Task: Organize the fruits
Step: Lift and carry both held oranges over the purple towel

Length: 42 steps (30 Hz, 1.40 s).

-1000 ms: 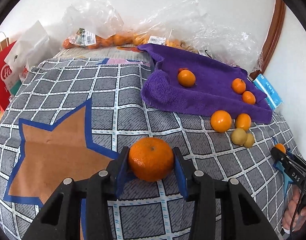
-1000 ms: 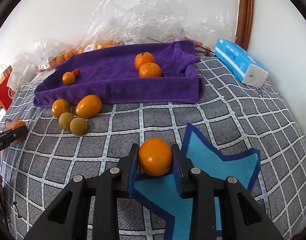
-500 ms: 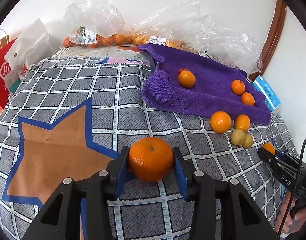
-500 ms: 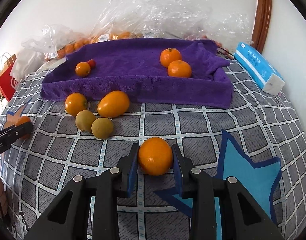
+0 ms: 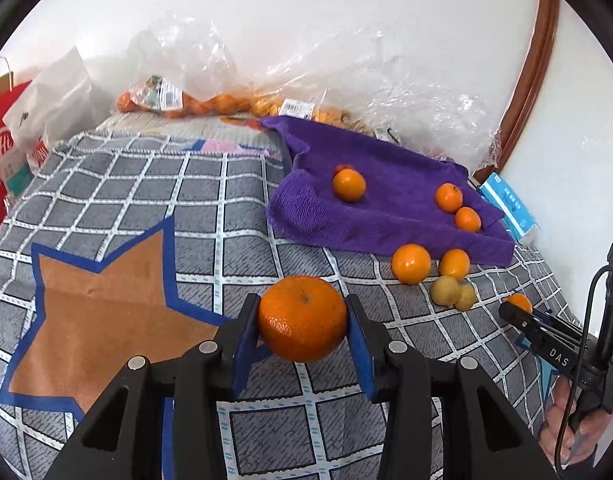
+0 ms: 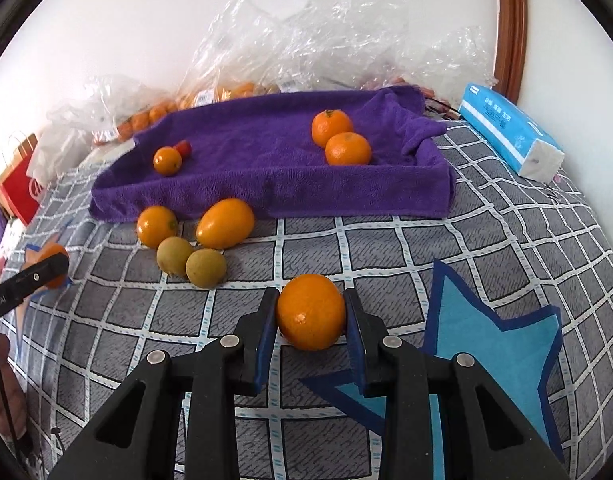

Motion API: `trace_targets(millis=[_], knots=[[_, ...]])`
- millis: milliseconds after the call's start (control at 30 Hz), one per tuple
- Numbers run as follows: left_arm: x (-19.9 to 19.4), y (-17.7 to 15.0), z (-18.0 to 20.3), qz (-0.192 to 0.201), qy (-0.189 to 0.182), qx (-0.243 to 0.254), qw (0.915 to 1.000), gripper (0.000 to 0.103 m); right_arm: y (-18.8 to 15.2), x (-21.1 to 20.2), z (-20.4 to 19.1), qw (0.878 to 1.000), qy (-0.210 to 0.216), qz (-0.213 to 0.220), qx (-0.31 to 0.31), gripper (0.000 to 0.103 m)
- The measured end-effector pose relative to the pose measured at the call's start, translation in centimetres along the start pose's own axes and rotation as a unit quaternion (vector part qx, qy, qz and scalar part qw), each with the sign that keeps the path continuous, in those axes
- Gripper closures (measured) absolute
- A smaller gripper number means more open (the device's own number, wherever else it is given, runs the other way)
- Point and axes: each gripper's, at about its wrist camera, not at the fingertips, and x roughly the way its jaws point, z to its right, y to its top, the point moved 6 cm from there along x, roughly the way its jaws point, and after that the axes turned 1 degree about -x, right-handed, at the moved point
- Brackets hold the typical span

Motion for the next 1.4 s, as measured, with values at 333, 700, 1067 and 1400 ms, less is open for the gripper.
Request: trace_targets(millis=[333,700,1067,1400], knots=[[-1.6,0.5,1.0,-0.007,0.013,0.007,0.9999,0.064,0.4,-2.0,0.5,1.0,0.005,0.009,0.025,0.071],[-3.5,2.8,2.8,-0.004,0.014,0.005,0.9999,0.064,2.6,-4.5,0.9,0.999,-0.009,0.02,0.028,0.071],[-4.5,4.8,2.8,0.0,0.004,-0.006,1.0,0.064,4.1,-5.6,0.5,0.999,-0.019,0.028,0.032,0.071],[-4.8,6.6,2.8,0.011,0.0,-0.01,0.9999,0.064,5.4,-5.9,0.2,0.999,-0.024,0.034,0.03,0.071]])
